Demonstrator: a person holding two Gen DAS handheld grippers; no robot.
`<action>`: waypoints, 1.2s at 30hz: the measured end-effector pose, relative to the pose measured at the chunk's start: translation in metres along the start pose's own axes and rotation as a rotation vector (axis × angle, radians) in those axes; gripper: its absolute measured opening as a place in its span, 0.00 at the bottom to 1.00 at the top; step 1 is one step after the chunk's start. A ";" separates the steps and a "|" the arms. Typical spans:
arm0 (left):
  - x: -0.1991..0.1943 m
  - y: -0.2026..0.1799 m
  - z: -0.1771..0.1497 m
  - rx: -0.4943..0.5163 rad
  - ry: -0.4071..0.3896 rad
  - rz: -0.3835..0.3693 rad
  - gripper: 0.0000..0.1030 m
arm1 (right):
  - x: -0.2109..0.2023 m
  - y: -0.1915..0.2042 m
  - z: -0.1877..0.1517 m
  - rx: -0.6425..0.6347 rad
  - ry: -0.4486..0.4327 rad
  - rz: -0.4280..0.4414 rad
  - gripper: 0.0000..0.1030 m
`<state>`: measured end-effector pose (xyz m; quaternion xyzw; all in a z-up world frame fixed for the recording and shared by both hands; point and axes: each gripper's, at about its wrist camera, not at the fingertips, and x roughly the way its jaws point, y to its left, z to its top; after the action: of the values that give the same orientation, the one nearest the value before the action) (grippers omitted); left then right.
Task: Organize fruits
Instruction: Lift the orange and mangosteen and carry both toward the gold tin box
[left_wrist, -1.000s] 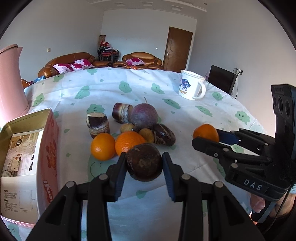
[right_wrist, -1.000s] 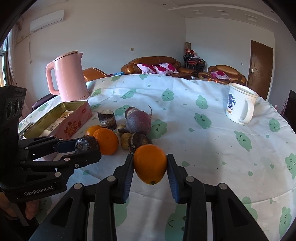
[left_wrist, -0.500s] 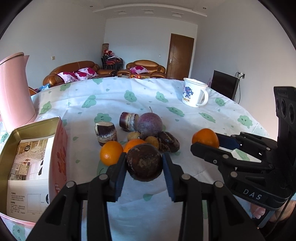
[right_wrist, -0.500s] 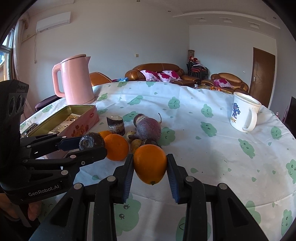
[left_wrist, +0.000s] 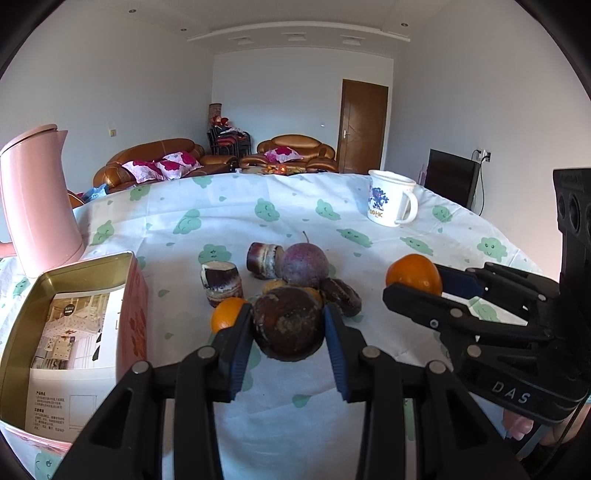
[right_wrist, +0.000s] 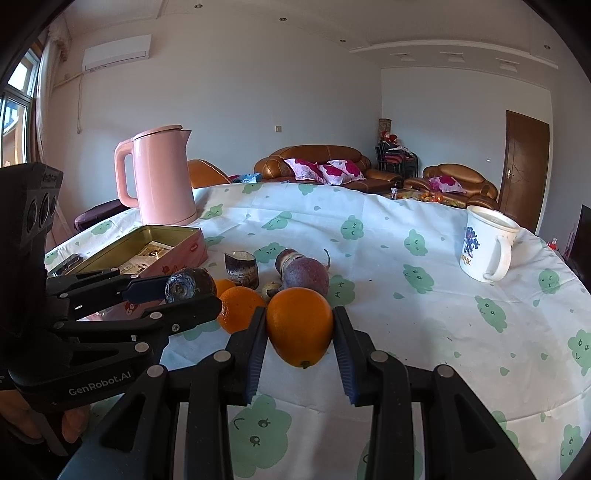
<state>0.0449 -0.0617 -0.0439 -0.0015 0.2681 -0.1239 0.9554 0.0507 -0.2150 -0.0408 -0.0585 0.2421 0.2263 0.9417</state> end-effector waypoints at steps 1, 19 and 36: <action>-0.001 0.000 0.000 -0.001 -0.004 0.001 0.38 | 0.000 0.000 0.000 -0.001 -0.003 0.001 0.36; -0.018 -0.004 0.005 0.035 -0.097 0.045 0.38 | -0.007 0.002 0.003 0.001 -0.050 0.004 0.36; -0.027 -0.001 0.008 0.052 -0.153 0.097 0.38 | -0.017 0.005 0.009 -0.010 -0.105 -0.004 0.36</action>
<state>0.0264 -0.0571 -0.0237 0.0266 0.1908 -0.0841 0.9777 0.0387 -0.2158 -0.0248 -0.0521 0.1912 0.2282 0.9532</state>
